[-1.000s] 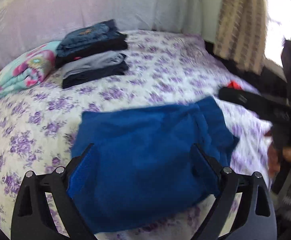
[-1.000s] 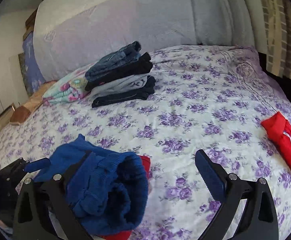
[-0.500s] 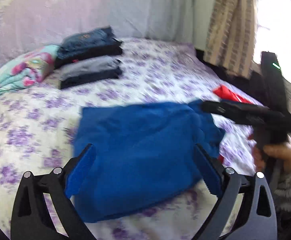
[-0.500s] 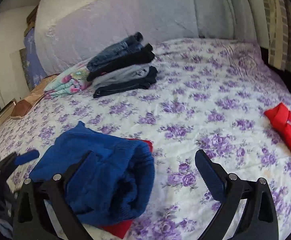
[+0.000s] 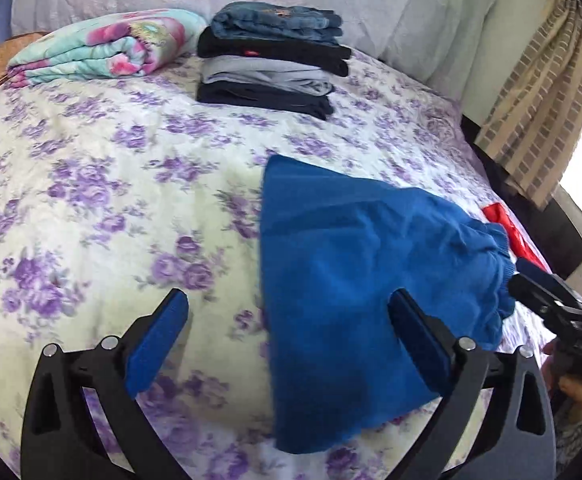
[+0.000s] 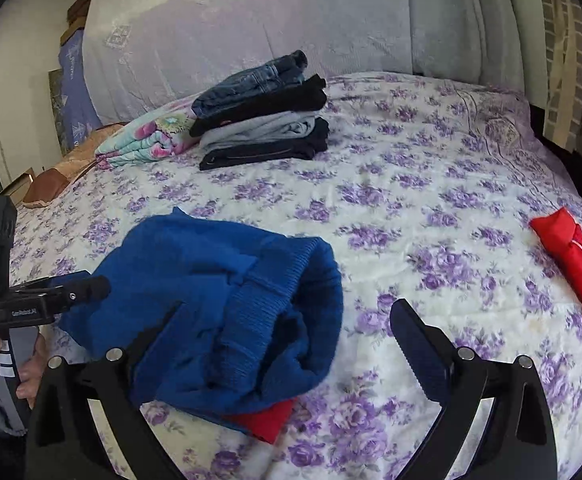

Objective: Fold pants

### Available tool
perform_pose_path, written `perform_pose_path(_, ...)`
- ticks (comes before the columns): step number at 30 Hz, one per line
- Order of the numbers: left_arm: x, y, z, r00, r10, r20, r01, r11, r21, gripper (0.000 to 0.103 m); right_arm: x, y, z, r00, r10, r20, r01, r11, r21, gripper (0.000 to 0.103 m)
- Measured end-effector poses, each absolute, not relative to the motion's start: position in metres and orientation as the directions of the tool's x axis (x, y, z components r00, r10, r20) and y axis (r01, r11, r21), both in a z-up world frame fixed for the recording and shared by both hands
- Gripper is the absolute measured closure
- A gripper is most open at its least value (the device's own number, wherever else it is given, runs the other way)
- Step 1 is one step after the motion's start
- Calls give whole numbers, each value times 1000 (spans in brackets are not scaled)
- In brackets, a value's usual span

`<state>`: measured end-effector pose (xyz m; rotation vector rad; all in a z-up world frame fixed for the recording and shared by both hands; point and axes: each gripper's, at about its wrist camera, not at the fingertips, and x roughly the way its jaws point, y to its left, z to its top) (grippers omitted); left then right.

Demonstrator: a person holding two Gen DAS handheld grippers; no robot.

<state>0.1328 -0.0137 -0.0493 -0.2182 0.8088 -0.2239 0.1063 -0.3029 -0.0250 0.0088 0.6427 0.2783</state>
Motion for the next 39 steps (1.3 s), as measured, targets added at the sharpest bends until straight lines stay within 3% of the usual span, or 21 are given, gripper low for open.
perform_pose_path(3, 141, -12, -62, 633, -264, -728, 95, 960, -265, 4, 131, -287, -53, 699, 202, -687, -244, 969, 37, 4)
perform_pose_path(5, 138, -12, -63, 650, -247, -719, 99, 965, -242, 4, 146, -292, -78, 613, 289, -735, -262, 952, 156, 3)
perform_pose_path(14, 108, -40, -17, 775, -90, -626, 106, 994, -12, 4, 95, -287, -29, 768, 220, -601, -218, 973, 78, 3)
perform_pose_path(24, 63, -53, 10, 770, -30, -637, 52, 998, 17, 4, 37, -267, -20, 819, 137, -558, -122, 990, 64, 3)
perform_pose_path(39, 36, -55, 19, 779, -18, -626, 59, 997, 45, 4, 16, -259, -17, 821, 148, -552, -134, 989, 66, 3)
